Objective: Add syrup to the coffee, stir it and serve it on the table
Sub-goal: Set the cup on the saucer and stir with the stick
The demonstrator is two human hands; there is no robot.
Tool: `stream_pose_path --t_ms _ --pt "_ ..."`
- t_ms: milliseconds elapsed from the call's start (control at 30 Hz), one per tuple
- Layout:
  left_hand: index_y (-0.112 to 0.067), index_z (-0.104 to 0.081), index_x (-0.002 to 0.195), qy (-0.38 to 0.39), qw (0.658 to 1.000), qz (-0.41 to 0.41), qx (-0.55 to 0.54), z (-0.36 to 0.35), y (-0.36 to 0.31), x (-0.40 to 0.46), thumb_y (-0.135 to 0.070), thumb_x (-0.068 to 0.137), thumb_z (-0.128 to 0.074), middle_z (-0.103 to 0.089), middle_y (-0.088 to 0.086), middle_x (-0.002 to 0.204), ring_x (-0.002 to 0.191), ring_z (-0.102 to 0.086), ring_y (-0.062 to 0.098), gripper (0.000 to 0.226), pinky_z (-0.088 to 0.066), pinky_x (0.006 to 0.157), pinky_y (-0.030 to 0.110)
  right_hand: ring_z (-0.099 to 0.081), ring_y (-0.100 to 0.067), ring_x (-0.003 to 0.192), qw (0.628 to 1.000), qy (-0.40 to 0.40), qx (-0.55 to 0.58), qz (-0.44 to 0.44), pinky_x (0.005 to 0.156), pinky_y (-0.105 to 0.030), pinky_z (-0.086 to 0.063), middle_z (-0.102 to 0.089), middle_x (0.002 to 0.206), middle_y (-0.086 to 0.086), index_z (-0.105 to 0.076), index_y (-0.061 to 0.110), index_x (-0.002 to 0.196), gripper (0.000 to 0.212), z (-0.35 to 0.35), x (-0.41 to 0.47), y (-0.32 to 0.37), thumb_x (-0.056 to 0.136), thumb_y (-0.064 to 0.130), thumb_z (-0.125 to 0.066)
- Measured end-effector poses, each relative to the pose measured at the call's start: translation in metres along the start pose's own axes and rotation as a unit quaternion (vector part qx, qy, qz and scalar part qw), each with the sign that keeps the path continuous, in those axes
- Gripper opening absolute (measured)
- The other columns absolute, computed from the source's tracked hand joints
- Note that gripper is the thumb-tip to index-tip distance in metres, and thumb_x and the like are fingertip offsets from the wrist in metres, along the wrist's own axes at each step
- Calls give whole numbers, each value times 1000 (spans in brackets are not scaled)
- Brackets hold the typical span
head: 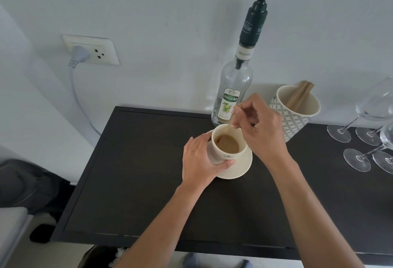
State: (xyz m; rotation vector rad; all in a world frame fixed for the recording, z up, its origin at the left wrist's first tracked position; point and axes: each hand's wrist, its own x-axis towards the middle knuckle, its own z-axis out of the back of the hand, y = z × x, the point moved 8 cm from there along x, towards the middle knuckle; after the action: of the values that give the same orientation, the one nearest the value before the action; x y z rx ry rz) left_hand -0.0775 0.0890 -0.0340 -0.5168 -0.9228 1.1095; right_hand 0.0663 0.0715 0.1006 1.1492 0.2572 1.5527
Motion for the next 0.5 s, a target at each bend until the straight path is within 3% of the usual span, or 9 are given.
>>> stream_pose_path --t_ms 100,233,367,433,500 --pt "-25 -58 126 1 1000 -1 -3 0 0 0 -69 60 -80 -63 -15 124 117 -54 2 83 -31 115 38 -59 -25 60 998 -15 -57 35 57 -37 -49 -61 70 -8 -55 0 88 14 4 0 2 99 1 -64" --pt "-24 -58 126 3 1000 0 -4 0 -1 0 -70 59 -79 -63 -14 124 117 -55 4 83 -31 115 40 -69 -17 60 999 4 31 -36 61 -30 -58 -69 70 -5 -56 5 91 13 -5 -5 -2 101 9 -63" --pt "-25 -58 126 1 1000 -2 -1 0 -1 0 -70 60 -79 -63 -14 123 116 -55 3 82 -31 115 39 -64 -25 62 999 -27 -42 22 58 -40 -54 -64 71 -8 -55 0 90 13 2 -1 1 101 3 -61" --pt "-25 -58 126 2 1000 -3 0 0 -1 0 -70 60 -79 -63 -15 123 116 -55 3 83 -32 114 40 -59 -25 61 997 -20 -61 40 57 -38 -49 -61 71 -8 -55 0 89 13 2 -2 3 99 1 -63" --pt "-24 -58 126 1 1000 -1 -1 -1 0 0 -69 59 -80 -63 -14 123 117 -55 4 84 -32 114 41 -63 -19 61 1000 0 -6 7 58 -32 -54 -65 71 -5 -56 5 90 12 -3 -4 3 100 5 -63"
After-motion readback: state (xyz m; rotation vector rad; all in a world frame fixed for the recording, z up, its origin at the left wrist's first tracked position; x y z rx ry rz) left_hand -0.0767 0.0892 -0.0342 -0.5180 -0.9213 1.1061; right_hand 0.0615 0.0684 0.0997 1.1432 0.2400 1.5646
